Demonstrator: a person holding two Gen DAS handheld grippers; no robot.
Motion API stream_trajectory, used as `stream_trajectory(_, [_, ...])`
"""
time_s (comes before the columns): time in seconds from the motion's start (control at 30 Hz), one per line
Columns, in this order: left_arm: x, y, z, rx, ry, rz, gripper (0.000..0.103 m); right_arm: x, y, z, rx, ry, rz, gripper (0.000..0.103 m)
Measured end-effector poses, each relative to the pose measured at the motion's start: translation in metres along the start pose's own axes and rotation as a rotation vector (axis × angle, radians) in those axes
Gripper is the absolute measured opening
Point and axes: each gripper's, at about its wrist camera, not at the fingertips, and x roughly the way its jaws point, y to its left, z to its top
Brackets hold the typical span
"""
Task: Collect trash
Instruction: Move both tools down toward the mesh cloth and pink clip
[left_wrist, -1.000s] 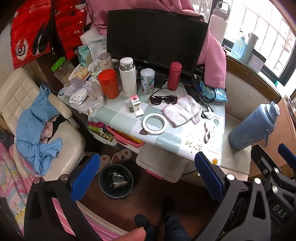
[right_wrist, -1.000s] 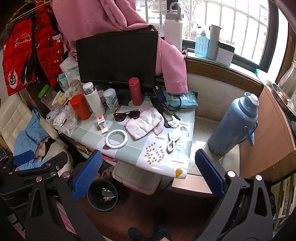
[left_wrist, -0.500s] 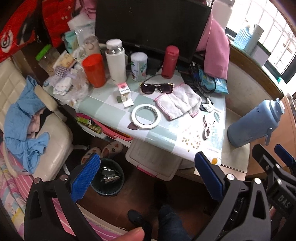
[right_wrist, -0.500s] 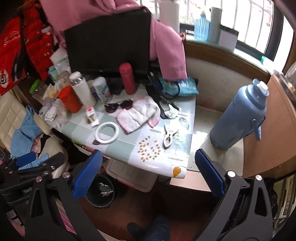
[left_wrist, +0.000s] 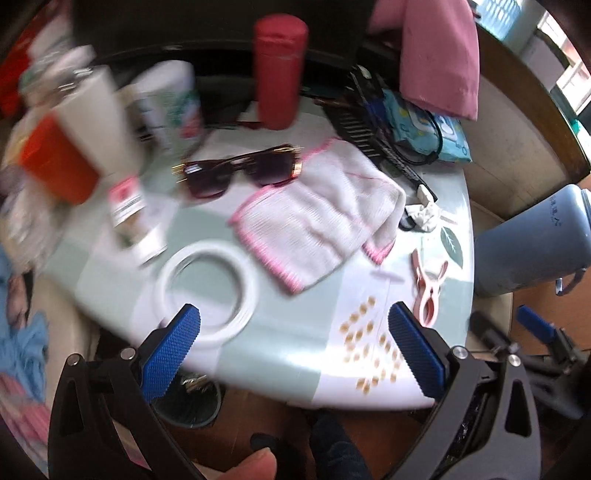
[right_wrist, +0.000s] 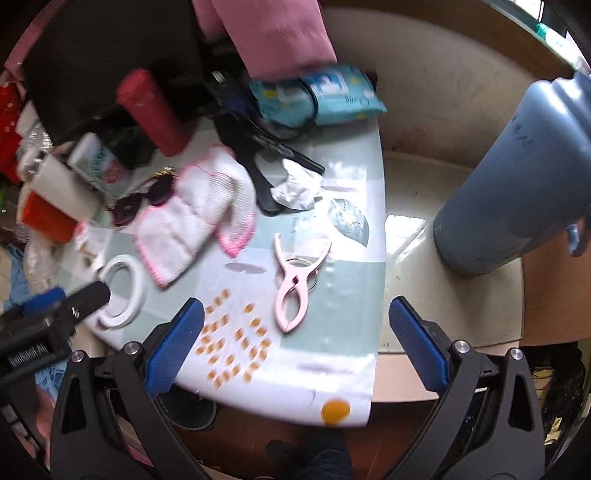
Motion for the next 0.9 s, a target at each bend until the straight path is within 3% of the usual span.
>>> stream_trajectory(0.17, [0.053, -0.012, 0.031, 0.086, 0.041, -0.012, 0.099, 0.049, -0.006, 0.002, 0.023, 0.054, -0.010, 0.099])
stream_trajectory(0.33, [0.089, -0.008, 0.047, 0.086, 0.083, -0.030, 0.099, 0.071, -0.007, 0.005, 0.030, 0.071, -0.012, 0.099])
stream_trajectory(0.8, [0.128, -0.007, 0.050, 0.127, 0.114, -0.042, 0.099, 0.100, -0.009, -0.001, 0.051, 0.091, -0.044, 0.099])
stream_trajectory(0.9, [0.127, -0.007, 0.051, 0.140, 0.106, -0.035, 0.098, 0.104, -0.005, 0.000, 0.046, 0.084, -0.056, 0.092])
